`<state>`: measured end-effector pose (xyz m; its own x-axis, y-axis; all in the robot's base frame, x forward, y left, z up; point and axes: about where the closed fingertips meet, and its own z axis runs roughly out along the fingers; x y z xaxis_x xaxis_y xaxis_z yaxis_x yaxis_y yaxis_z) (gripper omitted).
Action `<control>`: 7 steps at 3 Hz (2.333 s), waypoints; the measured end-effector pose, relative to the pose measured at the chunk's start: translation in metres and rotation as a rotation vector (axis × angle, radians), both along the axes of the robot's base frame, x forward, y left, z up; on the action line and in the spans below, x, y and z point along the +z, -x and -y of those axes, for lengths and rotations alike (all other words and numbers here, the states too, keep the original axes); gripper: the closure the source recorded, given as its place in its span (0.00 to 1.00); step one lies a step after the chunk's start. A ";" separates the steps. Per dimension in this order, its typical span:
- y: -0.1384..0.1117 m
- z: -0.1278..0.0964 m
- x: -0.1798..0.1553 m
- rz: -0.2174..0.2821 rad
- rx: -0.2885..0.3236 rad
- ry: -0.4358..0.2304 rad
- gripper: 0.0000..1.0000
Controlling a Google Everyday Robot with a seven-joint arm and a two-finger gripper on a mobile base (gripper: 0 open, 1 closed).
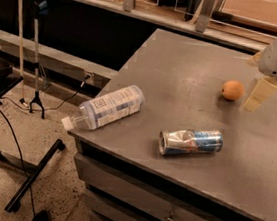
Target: Move orange near blue plastic bottle
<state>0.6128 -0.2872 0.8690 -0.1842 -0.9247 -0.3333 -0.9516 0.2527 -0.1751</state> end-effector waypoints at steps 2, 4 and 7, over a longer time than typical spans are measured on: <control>-0.009 -0.005 -0.017 -0.011 0.002 -0.046 0.00; -0.012 -0.008 -0.022 -0.012 0.004 -0.049 0.38; -0.011 -0.017 -0.003 0.042 -0.004 -0.112 1.00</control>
Offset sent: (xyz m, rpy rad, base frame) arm 0.0054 0.0010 -0.0101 0.0366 0.0063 -0.0018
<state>0.6237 -0.2701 0.8658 -0.1712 -0.8803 -0.4424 -0.9430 0.2765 -0.1852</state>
